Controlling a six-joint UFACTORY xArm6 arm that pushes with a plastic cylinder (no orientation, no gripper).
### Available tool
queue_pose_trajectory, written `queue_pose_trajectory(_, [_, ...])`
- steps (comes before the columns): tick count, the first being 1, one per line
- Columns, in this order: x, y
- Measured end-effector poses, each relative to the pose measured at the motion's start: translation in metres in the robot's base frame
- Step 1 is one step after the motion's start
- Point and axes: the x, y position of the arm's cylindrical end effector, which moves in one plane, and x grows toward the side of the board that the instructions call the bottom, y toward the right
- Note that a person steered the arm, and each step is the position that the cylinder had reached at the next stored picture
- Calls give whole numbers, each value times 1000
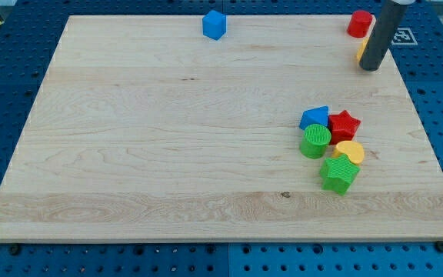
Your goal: Push the group of blocks a bit left
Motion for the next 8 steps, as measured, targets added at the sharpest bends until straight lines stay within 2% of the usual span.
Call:
queue_pose_trajectory(3, [-45, 0])
queue_pose_trajectory(4, [-39, 2])
queue_pose_trajectory(5, [25, 14])
queue_pose_trajectory(6, [112, 22])
queue_pose_trajectory(7, [188, 2])
queue_pose_trajectory(8, [198, -36])
